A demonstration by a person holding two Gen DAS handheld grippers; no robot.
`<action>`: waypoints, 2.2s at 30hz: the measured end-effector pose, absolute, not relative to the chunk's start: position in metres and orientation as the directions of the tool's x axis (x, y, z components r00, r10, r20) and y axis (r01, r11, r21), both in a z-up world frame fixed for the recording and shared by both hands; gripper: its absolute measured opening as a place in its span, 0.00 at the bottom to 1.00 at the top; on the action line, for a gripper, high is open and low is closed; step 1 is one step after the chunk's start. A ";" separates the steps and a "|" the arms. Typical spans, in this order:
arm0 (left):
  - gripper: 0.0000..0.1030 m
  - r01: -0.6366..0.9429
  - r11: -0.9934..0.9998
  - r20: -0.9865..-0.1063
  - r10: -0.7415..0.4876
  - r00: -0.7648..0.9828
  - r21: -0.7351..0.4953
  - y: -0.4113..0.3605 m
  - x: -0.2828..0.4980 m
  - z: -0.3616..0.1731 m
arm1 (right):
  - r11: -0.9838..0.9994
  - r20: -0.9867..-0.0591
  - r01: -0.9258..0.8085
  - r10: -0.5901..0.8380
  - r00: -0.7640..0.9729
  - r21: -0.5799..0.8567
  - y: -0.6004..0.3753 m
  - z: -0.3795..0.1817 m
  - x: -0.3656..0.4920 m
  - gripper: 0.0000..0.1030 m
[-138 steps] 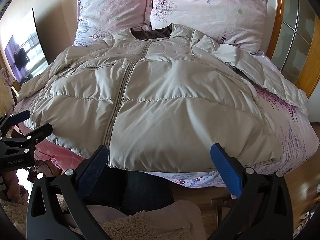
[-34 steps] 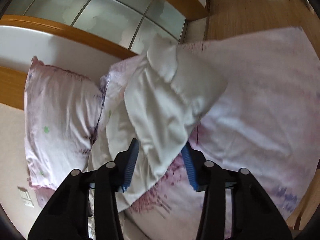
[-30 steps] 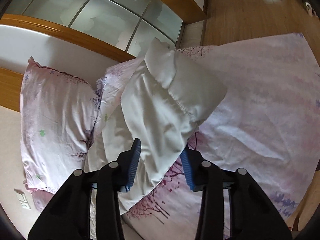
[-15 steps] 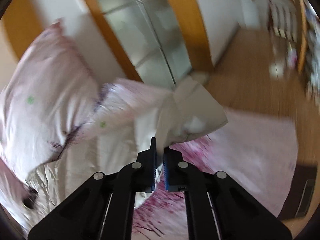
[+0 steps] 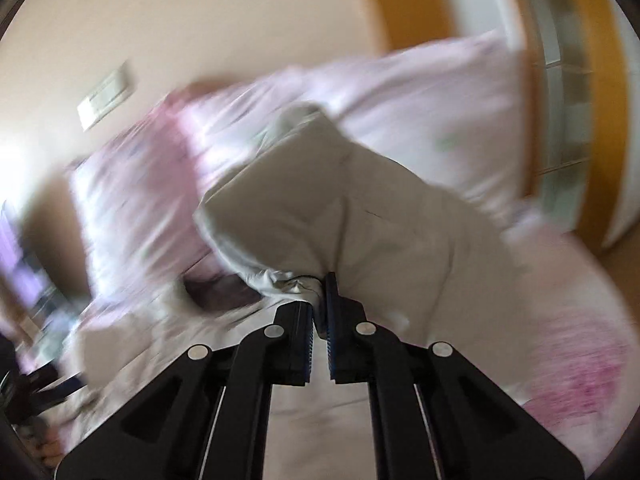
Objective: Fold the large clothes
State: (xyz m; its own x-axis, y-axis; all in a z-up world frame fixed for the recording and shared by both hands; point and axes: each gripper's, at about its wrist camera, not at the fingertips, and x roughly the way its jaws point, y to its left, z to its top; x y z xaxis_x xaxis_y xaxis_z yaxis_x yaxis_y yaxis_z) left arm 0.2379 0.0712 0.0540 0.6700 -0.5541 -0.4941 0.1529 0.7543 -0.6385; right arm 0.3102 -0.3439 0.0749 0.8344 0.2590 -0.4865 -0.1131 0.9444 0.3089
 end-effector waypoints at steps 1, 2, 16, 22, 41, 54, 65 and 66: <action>0.98 0.148 0.746 -0.501 -0.566 0.654 -0.650 0.066 0.244 0.051 | 0.935 -0.517 -0.163 0.313 0.797 0.316 -0.324 0.067 0.314 0.05; 0.98 0.139 0.735 -0.511 -0.581 0.633 -0.663 0.061 0.251 0.046 | 0.928 -0.543 -0.193 0.345 0.766 0.318 -0.310 0.059 0.315 0.05; 0.81 -0.047 0.634 -0.595 -0.695 0.404 -0.772 0.006 0.311 -0.019 | 0.909 -0.793 -0.385 0.352 0.497 0.163 -0.238 0.004 0.287 0.18; 0.81 -0.038 0.643 -0.613 -0.707 0.353 -0.765 -0.016 0.316 -0.025 | 0.921 -0.782 -0.360 0.331 0.528 0.147 -0.241 0.009 0.280 0.62; 0.17 -0.046 0.757 -0.676 -0.552 0.489 -0.652 0.045 0.333 -0.014 | 0.813 -0.575 -0.191 0.534 0.620 0.550 -0.330 0.047 0.284 0.86; 0.78 0.005 0.819 -0.668 -0.472 0.575 -0.574 0.103 0.272 0.012 | 0.852 -0.722 -0.216 0.519 0.458 0.476 -0.234 0.034 0.317 0.47; 0.81 -0.242 0.781 -0.597 -0.199 0.777 -0.576 0.257 0.095 0.018 | 0.836 -0.808 -0.366 0.518 0.280 0.409 -0.092 -0.007 0.358 0.18; 0.81 -0.263 0.770 -0.593 -0.180 0.785 -0.581 0.267 0.084 0.015 | 0.854 -0.834 -0.357 0.483 0.268 0.379 -0.084 -0.017 0.362 0.18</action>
State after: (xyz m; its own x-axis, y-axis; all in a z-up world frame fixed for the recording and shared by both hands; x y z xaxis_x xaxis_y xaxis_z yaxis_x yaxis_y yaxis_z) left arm 0.0840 0.2672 0.0154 0.7848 -0.1796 -0.5932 -0.2629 0.7703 -0.5810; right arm 0.3623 -0.0838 -0.0167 0.2684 0.4825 -0.8337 -0.3571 0.8537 0.3791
